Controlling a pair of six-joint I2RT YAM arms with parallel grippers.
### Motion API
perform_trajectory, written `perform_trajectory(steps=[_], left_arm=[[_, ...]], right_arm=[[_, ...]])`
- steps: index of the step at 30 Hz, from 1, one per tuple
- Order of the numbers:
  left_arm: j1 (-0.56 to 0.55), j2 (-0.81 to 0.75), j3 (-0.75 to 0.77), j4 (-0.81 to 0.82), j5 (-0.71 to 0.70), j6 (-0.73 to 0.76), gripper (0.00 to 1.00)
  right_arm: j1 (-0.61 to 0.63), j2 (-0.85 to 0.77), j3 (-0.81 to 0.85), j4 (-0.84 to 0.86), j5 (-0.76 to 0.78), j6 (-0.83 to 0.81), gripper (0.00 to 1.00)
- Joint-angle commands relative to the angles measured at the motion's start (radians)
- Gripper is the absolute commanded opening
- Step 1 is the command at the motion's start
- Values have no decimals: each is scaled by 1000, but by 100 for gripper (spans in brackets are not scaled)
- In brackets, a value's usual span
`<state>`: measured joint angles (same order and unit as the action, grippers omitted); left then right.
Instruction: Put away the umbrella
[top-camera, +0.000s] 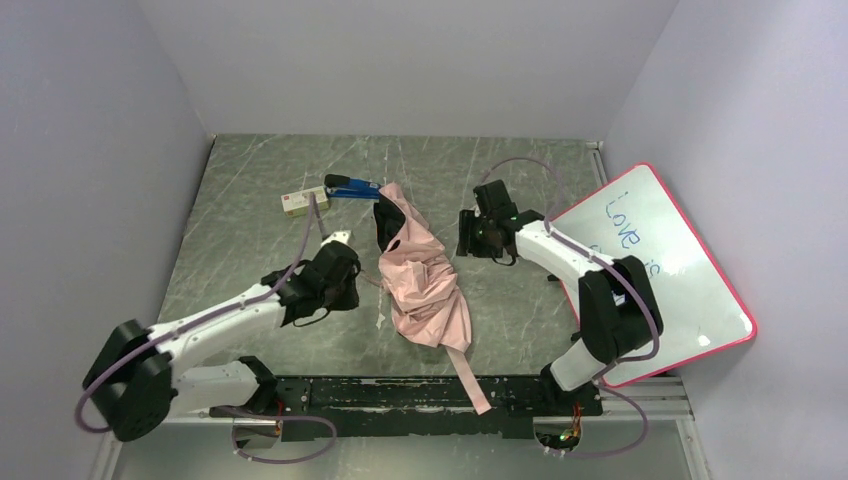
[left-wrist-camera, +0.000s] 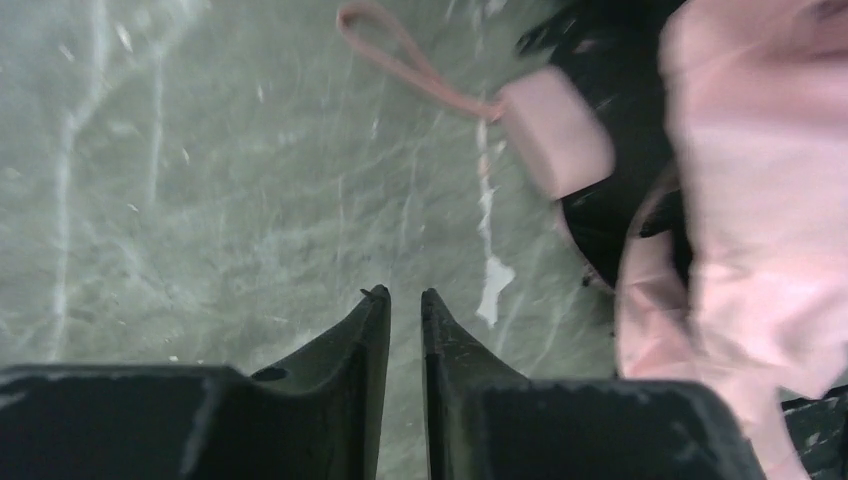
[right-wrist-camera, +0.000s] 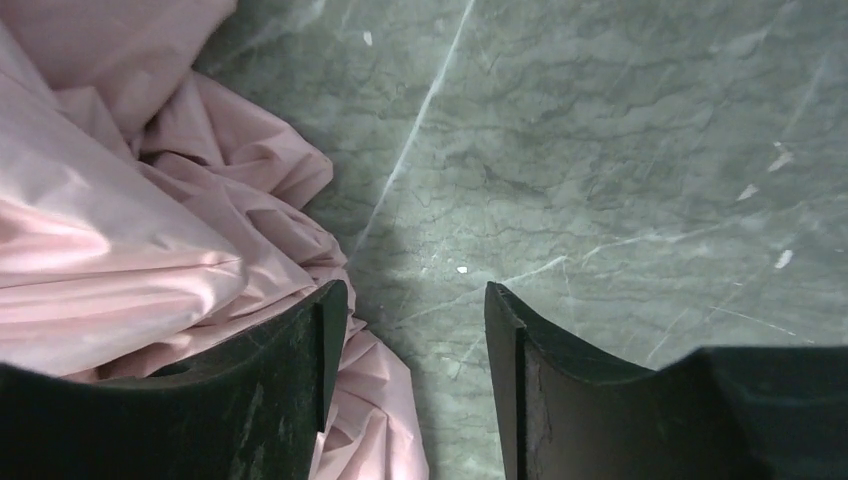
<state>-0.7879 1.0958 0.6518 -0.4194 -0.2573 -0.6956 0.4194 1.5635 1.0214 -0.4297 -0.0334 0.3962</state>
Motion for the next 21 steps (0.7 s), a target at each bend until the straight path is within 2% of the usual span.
perform_trajectory(steps=[1,3,5,11,21], left_arm=[[43,106,-44,62,243,-24,17],[45,150,-54,107,265,-20,9],[47,194,-59,166,279,-15,5],[59,370,19,248,261,24,5],[145,550,198,238,177,144,5]], right_arm=[[27,39,-32,46,60,27,54],[33,61,-40,69,40,23,49],[44,92,-37,87,5,14,47],[84,158,-6,96,-30,-11,46],[130,151,-53,166,-117,25,44]])
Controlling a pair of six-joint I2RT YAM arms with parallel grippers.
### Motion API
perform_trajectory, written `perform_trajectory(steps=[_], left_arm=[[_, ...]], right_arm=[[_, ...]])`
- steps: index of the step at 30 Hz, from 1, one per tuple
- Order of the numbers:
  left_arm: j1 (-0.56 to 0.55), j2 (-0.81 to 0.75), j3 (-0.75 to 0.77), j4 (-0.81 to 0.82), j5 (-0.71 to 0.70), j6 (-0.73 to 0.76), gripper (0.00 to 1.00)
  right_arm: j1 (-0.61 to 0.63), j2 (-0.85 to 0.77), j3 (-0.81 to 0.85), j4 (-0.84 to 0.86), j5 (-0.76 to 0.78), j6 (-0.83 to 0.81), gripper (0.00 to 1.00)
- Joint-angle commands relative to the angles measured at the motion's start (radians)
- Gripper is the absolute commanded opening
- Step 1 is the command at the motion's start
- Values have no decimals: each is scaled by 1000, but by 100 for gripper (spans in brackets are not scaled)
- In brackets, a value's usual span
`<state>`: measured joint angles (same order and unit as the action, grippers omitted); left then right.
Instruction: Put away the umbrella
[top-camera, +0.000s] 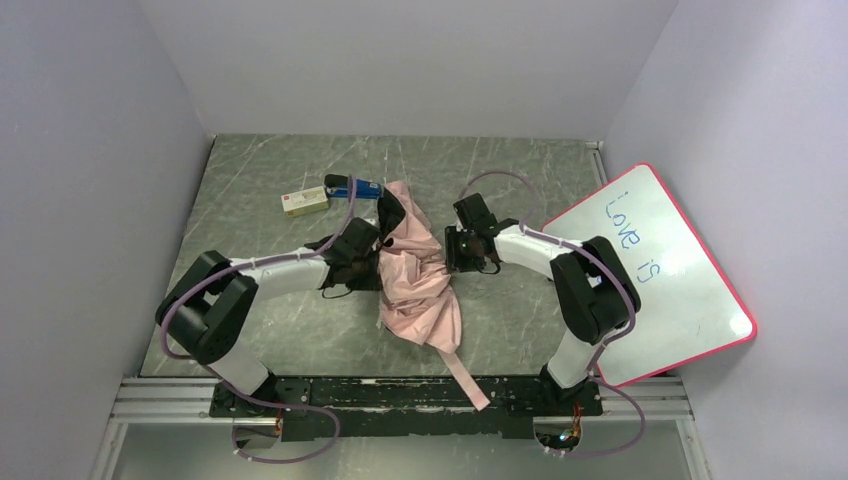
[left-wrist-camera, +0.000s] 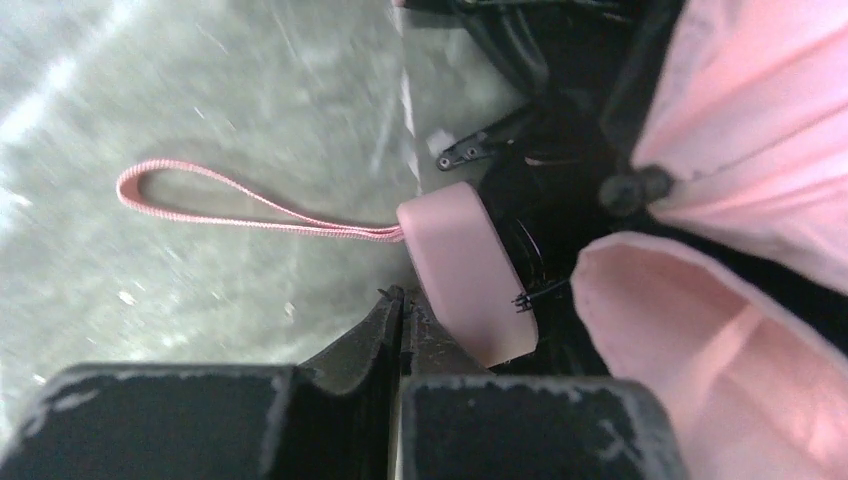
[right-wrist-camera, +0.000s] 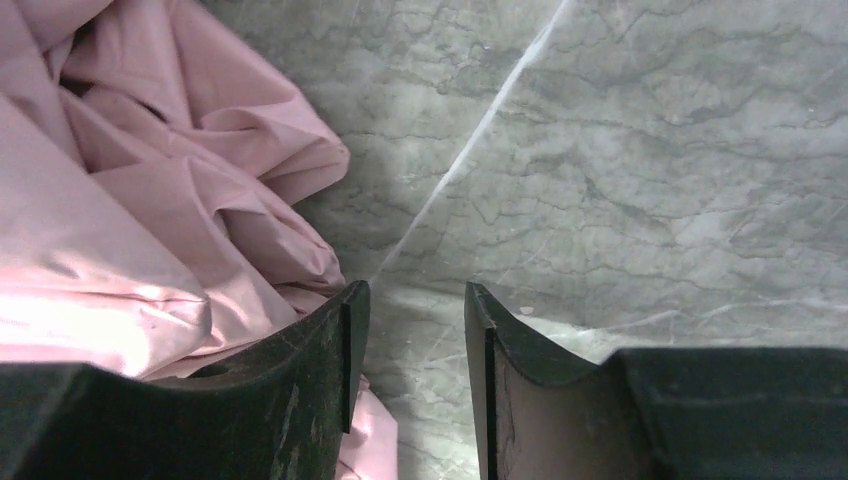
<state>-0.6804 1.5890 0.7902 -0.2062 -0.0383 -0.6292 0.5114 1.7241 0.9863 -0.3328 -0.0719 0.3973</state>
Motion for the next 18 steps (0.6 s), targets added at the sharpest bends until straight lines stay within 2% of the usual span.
perform_trajectory(steps=[1,8,13,16,18], left_arm=[[48,69,77,16,-49,91,5],[121,108,143,-6,-37,160,5],[144,86,150,-53,-71,158,5],[176,18,126,-79,-86,152,12],[189,-49,121,-110,-100,160,15]], right_arm=[[47,-9,-18,80,-86,30,44],[84,17,12,135,-114,67,44],[80,-5,31,96,22,45,45],[46,-81,17,59,98,-2,51],[-1,-140,4,46,110,-46,59]])
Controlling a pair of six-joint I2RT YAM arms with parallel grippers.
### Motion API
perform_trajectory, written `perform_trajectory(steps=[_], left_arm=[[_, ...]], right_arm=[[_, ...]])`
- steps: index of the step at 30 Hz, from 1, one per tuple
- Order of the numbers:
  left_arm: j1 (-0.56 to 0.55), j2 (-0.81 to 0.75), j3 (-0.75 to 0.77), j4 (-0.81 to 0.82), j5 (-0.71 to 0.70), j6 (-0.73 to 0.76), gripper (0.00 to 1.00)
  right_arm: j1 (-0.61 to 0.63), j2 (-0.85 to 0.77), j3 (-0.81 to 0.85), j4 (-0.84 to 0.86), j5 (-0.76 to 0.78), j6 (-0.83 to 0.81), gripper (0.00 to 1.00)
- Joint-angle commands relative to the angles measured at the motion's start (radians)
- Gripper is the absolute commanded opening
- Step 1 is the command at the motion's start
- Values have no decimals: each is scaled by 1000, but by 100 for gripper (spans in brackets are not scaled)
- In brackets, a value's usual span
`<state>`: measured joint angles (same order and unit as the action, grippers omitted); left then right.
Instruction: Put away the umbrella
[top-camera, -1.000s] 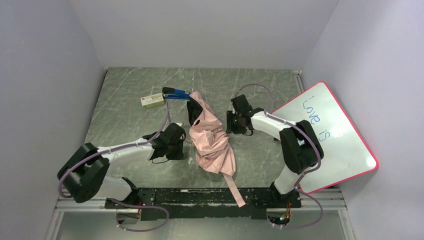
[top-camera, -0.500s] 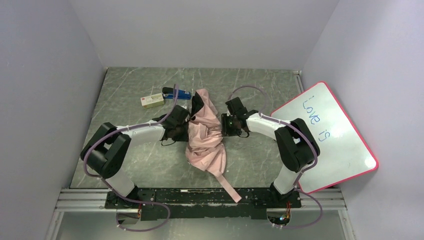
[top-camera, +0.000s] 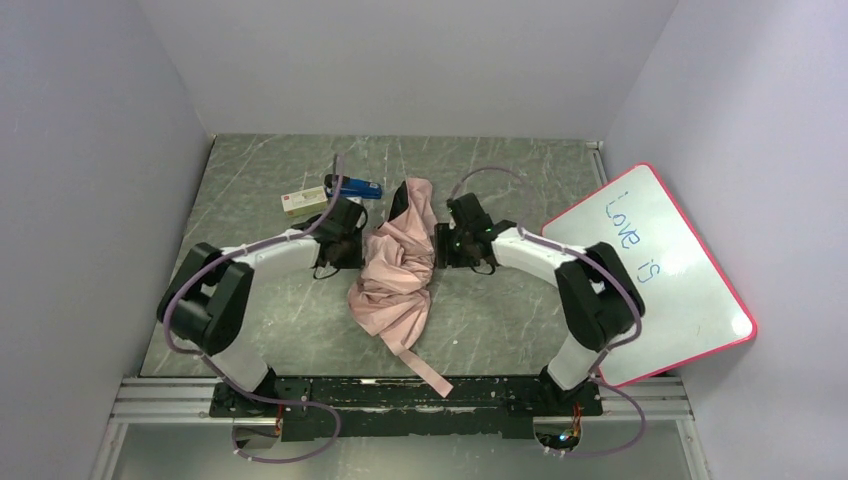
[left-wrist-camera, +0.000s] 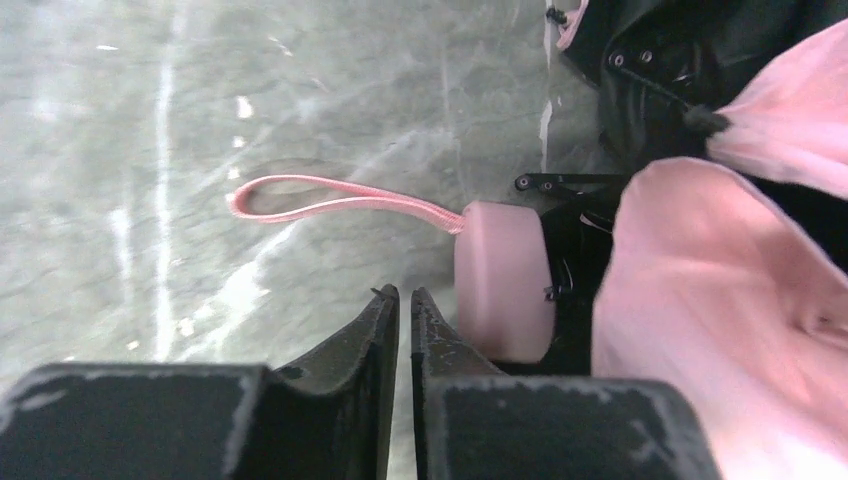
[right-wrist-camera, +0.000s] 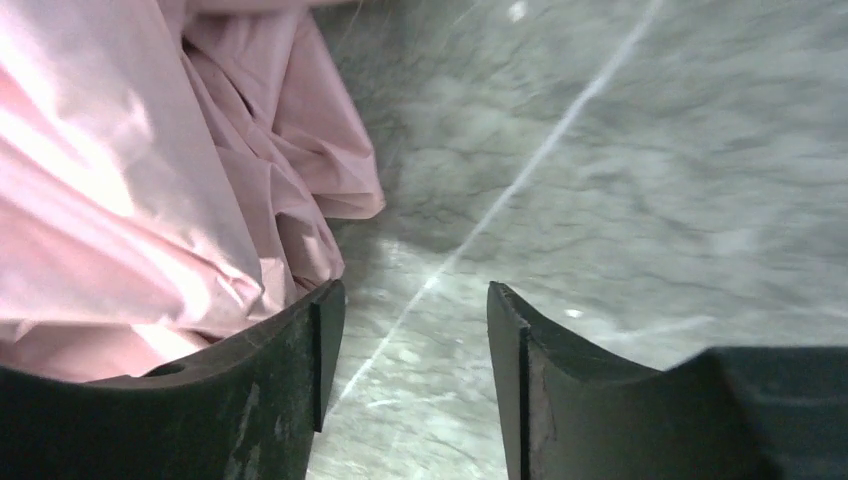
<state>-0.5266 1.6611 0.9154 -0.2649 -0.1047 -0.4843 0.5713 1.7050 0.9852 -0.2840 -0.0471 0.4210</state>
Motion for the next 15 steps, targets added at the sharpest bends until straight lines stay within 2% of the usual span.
perform_trajectory(steps=[1,5,15], left_arm=[[39,-151,-4,-66,-44,20,16],[57,-261,-1,-100,-59,48,20],[71,-355,-4,-121,3,94,22]], right_arm=[[-80,-150,3,-10,83,-98,63],[-137,-208,31,-6,-90,-242,79],[-139,-85,235,42,-561,-444,98]])
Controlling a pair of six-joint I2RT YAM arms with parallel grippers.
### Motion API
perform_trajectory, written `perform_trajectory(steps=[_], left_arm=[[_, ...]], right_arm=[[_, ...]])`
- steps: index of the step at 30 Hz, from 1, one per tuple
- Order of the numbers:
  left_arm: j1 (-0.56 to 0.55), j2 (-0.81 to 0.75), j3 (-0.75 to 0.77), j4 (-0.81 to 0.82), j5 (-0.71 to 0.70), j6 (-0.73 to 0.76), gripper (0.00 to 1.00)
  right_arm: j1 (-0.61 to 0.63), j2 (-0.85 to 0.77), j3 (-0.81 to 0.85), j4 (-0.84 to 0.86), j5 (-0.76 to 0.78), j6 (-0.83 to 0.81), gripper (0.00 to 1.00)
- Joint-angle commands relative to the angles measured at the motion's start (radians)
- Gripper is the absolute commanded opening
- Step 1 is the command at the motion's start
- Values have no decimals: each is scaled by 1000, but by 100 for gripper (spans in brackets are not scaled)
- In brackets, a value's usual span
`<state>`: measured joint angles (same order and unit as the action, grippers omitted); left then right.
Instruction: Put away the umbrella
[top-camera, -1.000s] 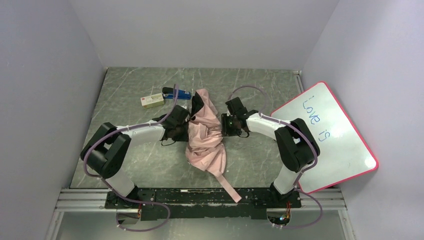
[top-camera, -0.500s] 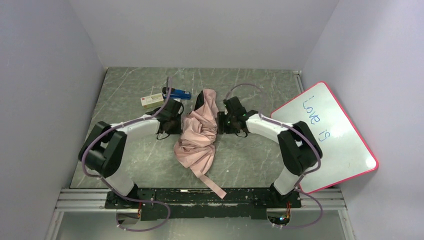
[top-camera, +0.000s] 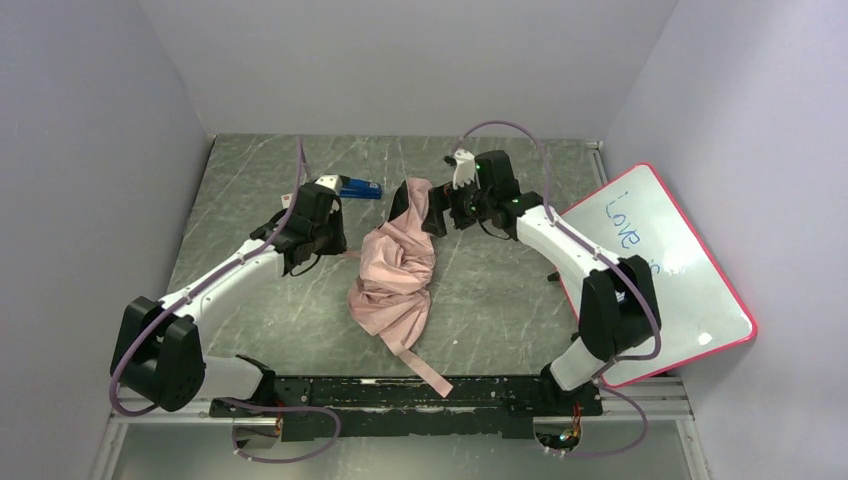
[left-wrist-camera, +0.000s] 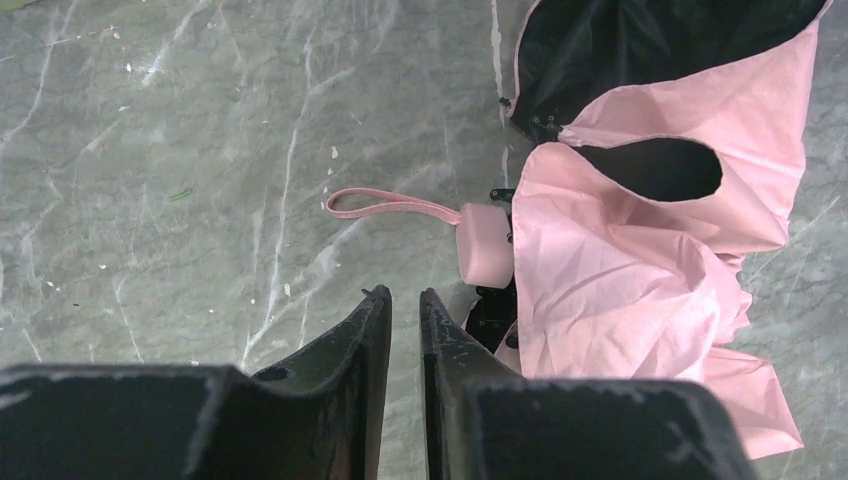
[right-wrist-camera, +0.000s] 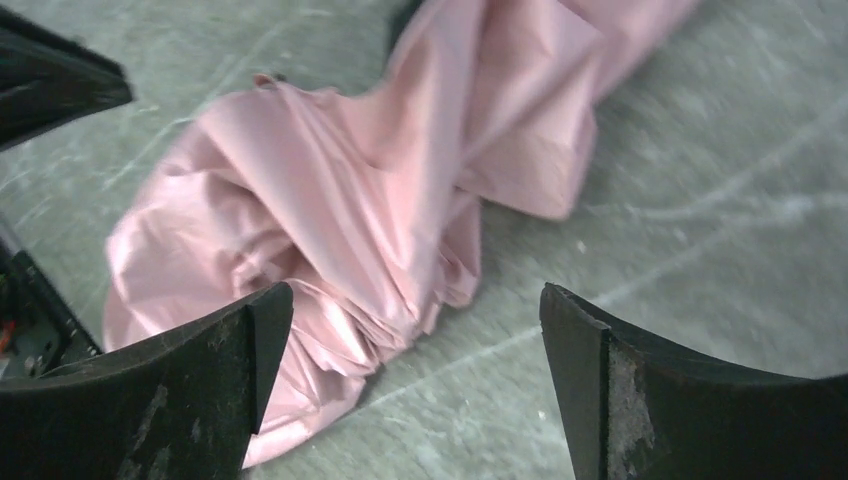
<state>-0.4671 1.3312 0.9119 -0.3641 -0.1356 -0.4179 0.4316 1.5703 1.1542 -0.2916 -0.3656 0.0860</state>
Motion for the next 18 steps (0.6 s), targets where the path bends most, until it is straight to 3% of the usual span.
perform_trajectory(steps=[1,10,18], left_arm=[[13,-25,-2,-21,45,31,21],[15,-9,-5,-22,95,64,19],[18,-3,-4,-26,98,76,18]], right_arm=[[3,71,83,47,-287,-128,100],[32,304,277,-134,-325,-263,100],[125,297,190,-182,-324,-323,100]])
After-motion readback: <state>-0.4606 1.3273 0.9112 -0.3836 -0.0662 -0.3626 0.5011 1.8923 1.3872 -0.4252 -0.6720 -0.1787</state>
